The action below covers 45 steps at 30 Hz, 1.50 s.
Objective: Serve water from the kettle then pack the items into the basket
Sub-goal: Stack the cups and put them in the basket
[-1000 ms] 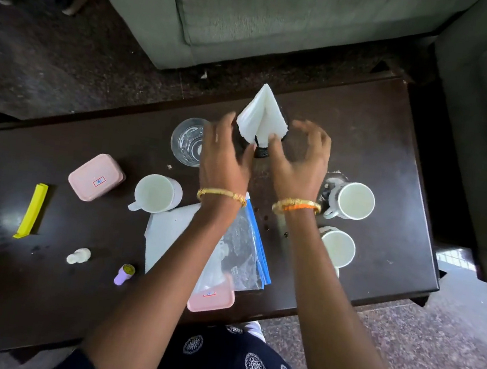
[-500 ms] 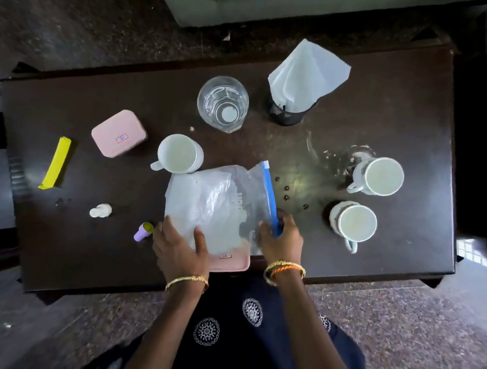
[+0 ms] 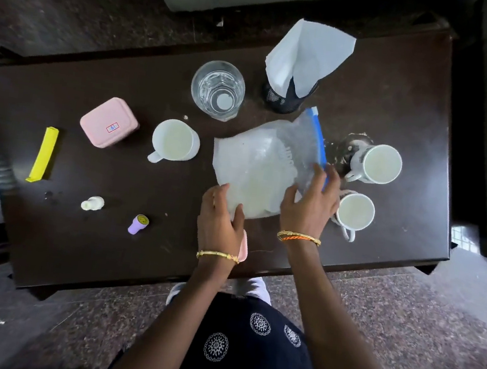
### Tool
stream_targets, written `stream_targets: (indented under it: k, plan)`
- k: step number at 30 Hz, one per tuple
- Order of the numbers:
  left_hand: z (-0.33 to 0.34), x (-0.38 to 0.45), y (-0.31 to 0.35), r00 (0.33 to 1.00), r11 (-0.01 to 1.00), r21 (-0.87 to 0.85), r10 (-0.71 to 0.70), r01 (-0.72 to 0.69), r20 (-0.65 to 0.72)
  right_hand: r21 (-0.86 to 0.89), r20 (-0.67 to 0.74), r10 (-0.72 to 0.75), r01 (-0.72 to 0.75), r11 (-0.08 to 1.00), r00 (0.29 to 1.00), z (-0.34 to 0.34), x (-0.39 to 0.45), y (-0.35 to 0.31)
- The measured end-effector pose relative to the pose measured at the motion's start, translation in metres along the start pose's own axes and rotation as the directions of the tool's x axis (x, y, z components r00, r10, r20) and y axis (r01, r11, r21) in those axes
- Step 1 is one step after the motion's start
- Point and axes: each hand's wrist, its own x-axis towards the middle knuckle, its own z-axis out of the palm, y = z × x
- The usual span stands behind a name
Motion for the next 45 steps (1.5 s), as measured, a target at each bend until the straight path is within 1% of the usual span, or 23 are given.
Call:
stream_targets:
  k: [2,4,5,7,9,10,11,13,15,16,18,19,21,24,25,29,31,34,36,38,40,42,45]
  plan:
    - [0.002,0.009,0.001,0.999,0.994,0.105,-0.04,0.038,0.017,-0.064,0.119,-0.004,0.012,0.998,0.993,0.006,-0.005,0.001]
    - [0.002,0.013,0.006,0.997,0.979,0.186,-0.079,0.079,-0.004,0.008,0.128,-0.024,0.023,1.0,0.991,0.002,-0.008,0.001]
    - [0.001,0.013,0.01,0.995,0.973,0.209,-0.093,0.099,-0.039,0.08,0.073,-0.042,0.036,0.996,0.996,-0.004,-0.007,0.0]
    - [-0.001,0.011,0.023,0.987,0.977,0.196,-0.061,0.089,-0.146,0.199,-0.121,-0.036,0.06,0.978,0.992,-0.024,-0.002,0.002]
    - [-0.003,0.006,0.041,0.981,0.993,0.12,0.026,-0.004,-0.19,0.245,-0.303,0.046,0.031,0.969,0.952,-0.048,0.012,0.013]
    - [-0.003,0.003,0.051,0.987,0.997,0.065,0.053,-0.043,-0.15,0.263,-0.341,0.101,-0.008,0.965,0.935,-0.059,0.022,0.021]
    - [0.0,0.001,0.061,0.996,0.998,0.016,0.057,-0.056,-0.062,0.287,-0.335,0.171,-0.072,0.955,0.927,-0.069,0.035,0.029]
    - [0.016,-0.004,0.081,0.977,0.999,0.018,0.031,-0.035,0.209,0.297,-0.227,0.333,-0.26,0.919,0.915,-0.083,0.062,0.045]
    - [0.04,-0.009,0.098,0.878,0.998,0.04,-0.057,0.044,0.475,0.233,-0.054,0.439,-0.416,0.879,0.897,-0.086,0.088,0.058]
    - [0.051,-0.011,0.106,0.817,0.992,0.067,-0.123,0.104,0.564,0.2,0.042,0.456,-0.454,0.868,0.889,-0.086,0.099,0.062]
    - [0.072,-0.017,0.116,0.707,0.968,0.166,-0.25,0.187,0.662,0.107,0.21,0.436,-0.464,0.88,0.875,-0.083,0.115,0.066]
    - [0.081,-0.02,0.119,0.654,0.953,0.191,-0.301,0.236,0.694,0.051,0.257,0.421,-0.447,0.893,0.87,-0.082,0.12,0.067]
    - [0.094,-0.028,0.126,0.595,0.915,0.117,-0.344,0.386,0.726,-0.011,0.265,0.416,-0.428,0.903,0.87,-0.082,0.126,0.069]
    - [0.109,-0.036,0.138,0.62,0.757,-0.154,-0.38,0.635,0.686,0.025,0.252,0.44,-0.46,0.888,0.862,-0.081,0.129,0.075]
    - [0.112,-0.036,0.141,0.606,0.694,-0.197,-0.411,0.693,0.682,0.053,0.25,0.44,-0.466,0.883,0.862,-0.08,0.128,0.076]
    - [0.12,-0.032,0.148,0.394,0.487,-0.151,-0.446,0.86,0.804,0.198,0.223,0.479,-0.521,0.83,0.849,-0.078,0.121,0.08]
    - [0.12,-0.027,0.15,0.331,0.42,-0.14,-0.427,0.897,0.842,0.212,0.189,0.469,-0.502,0.838,0.863,-0.079,0.114,0.082]
    - [0.114,-0.023,0.145,0.346,0.392,-0.166,-0.452,0.905,0.822,0.295,0.115,0.456,-0.469,0.833,0.883,-0.08,0.101,0.079]
    - [0.1,-0.026,0.137,0.376,0.423,-0.177,-0.451,0.889,0.809,0.41,0.072,0.47,-0.456,0.79,0.88,-0.082,0.093,0.074]
    - [0.077,-0.032,0.122,0.478,0.55,-0.202,-0.42,0.81,0.771,0.514,0.063,0.471,-0.433,0.74,0.88,-0.083,0.083,0.062]
    - [0.047,-0.036,0.103,0.582,0.659,-0.243,-0.36,0.712,0.729,0.581,0.039,0.416,-0.36,0.73,0.908,-0.082,0.068,0.041]
    - [0.008,-0.035,0.08,0.646,0.714,-0.27,-0.323,0.646,0.691,0.595,0.009,0.321,-0.263,0.759,0.947,-0.076,0.046,0.012]
    - [-0.048,-0.024,0.036,0.753,0.788,-0.294,-0.297,0.54,0.587,0.607,0.082,0.212,-0.218,0.764,0.974,-0.055,0.008,-0.032]
